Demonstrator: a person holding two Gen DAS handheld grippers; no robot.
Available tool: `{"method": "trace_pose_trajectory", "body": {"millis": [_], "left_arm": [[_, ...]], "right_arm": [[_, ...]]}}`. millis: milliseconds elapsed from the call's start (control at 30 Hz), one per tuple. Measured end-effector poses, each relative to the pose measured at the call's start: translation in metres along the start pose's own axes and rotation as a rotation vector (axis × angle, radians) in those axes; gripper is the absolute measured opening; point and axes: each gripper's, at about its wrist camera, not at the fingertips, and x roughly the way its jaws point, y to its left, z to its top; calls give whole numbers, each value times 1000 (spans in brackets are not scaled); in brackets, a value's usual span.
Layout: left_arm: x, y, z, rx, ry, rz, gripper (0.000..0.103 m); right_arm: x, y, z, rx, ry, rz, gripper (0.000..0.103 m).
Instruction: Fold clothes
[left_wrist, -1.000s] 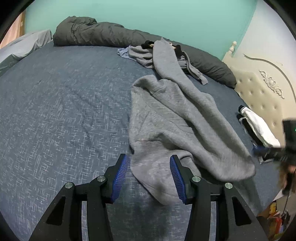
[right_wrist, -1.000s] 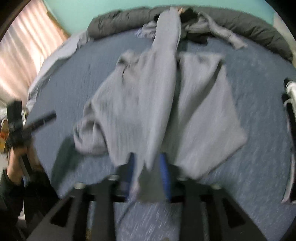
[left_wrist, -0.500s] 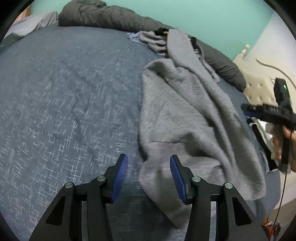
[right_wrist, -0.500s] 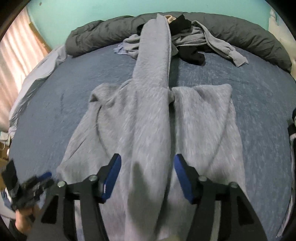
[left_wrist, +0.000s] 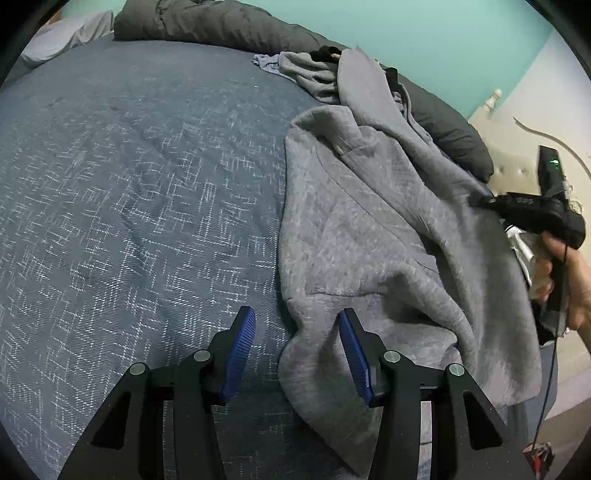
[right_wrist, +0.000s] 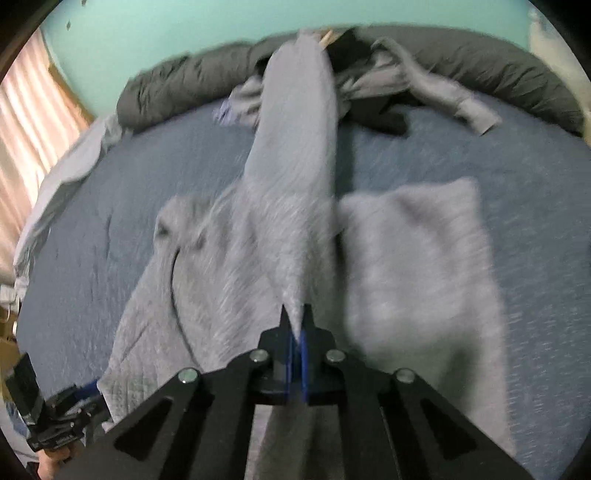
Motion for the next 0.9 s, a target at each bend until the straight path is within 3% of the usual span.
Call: {"method": "trace_pose_trajectory", "body": {"millis": [267, 433, 467, 567, 700, 833, 900], "left_arm": [[-3, -12, 3, 9, -22, -11, 51], [-8, -22, 12, 33, -44, -26, 51], [-8, -23, 13, 38, -49, -23, 51], [-7, -23, 17, 38, -49, -24, 51], [-7, -23, 18, 44, -51, -20, 51], [-5, -24, 18, 51, -48, -16, 51], [-5, -26, 17, 57, -49, -9, 51]], "right_arm": [[-54, -88, -3, 56, -34, -199, 2], [-48, -131, -27, 117, 76, -290, 3], [-48, -129, -28, 109, 68, -301, 5], [-54, -118, -28, 68, 14, -347, 31], [-78, -74, -16, -53, -146, -301, 37], [-65, -20, -9, -192, -129, -207, 39], [-46, 6, -10, -273, -73, -151, 45]]}}
